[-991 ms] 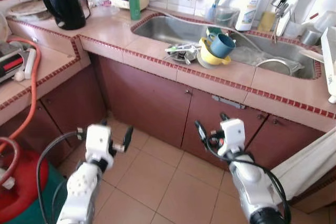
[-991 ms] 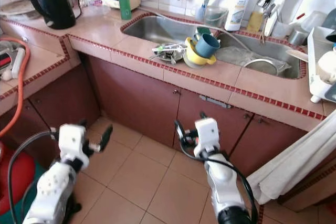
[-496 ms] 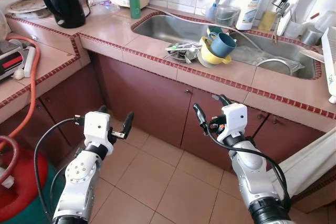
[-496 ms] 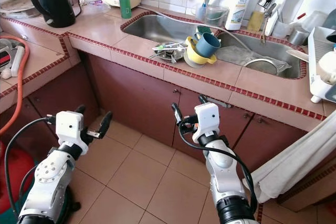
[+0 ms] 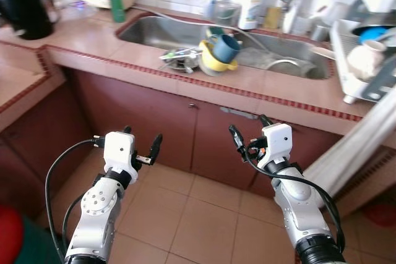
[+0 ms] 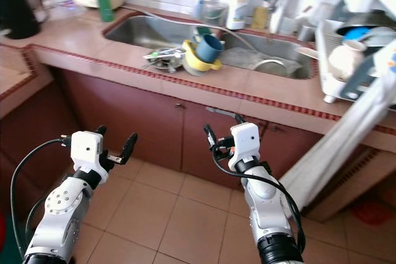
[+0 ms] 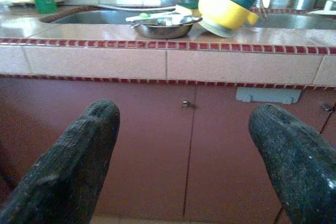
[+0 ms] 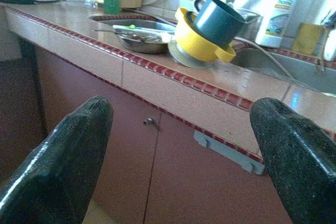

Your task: Kitchen organization

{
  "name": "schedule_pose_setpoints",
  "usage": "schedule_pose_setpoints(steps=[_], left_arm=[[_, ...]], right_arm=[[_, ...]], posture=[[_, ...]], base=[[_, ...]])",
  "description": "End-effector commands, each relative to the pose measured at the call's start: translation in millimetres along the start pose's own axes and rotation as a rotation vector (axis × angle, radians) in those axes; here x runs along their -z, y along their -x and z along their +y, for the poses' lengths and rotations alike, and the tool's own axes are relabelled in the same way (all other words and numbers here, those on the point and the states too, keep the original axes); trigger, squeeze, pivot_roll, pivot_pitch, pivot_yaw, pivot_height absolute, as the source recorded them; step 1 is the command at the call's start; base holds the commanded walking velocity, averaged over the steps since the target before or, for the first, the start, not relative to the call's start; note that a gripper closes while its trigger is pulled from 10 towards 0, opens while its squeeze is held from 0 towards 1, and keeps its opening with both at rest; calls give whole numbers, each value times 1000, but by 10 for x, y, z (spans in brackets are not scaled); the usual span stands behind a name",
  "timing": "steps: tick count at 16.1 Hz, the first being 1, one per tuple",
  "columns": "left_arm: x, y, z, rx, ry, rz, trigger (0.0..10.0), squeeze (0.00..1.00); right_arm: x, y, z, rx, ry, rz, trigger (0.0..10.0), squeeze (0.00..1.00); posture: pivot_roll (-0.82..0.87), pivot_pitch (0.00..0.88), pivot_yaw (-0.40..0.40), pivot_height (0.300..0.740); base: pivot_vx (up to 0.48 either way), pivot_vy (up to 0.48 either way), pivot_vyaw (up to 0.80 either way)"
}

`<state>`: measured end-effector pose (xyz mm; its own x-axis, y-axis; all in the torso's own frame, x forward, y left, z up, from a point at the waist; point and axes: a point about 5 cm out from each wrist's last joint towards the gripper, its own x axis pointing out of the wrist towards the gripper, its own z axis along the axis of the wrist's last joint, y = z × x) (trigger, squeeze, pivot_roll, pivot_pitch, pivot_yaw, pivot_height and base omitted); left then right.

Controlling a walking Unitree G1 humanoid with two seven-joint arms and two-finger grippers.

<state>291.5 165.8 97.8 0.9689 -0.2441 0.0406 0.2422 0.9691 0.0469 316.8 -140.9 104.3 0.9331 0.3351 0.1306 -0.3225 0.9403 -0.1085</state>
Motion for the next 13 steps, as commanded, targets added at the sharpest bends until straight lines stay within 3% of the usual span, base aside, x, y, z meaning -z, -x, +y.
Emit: schedule_pose_setpoints(steps=[1,7,13], left_arm=[[-20,16,12,-6,12,-4,10000,0],[-16,29,6,-3,12,7,10000,0],[-48,34,-23,20,-50,-7,10000,0]], right_arm=[[-44,-11,33,-18,4,-13,10000,0],[-42,-9,44,-21,7,-7,10000,0],[-81,0,44,-30,3,-35,10000,0]], posture=[[-57,0,-21,740],[-54,0,-22,740],[-56,0,-22,740]], base=[[0,480,-725],[0,479,-725],[0,0,-99]])
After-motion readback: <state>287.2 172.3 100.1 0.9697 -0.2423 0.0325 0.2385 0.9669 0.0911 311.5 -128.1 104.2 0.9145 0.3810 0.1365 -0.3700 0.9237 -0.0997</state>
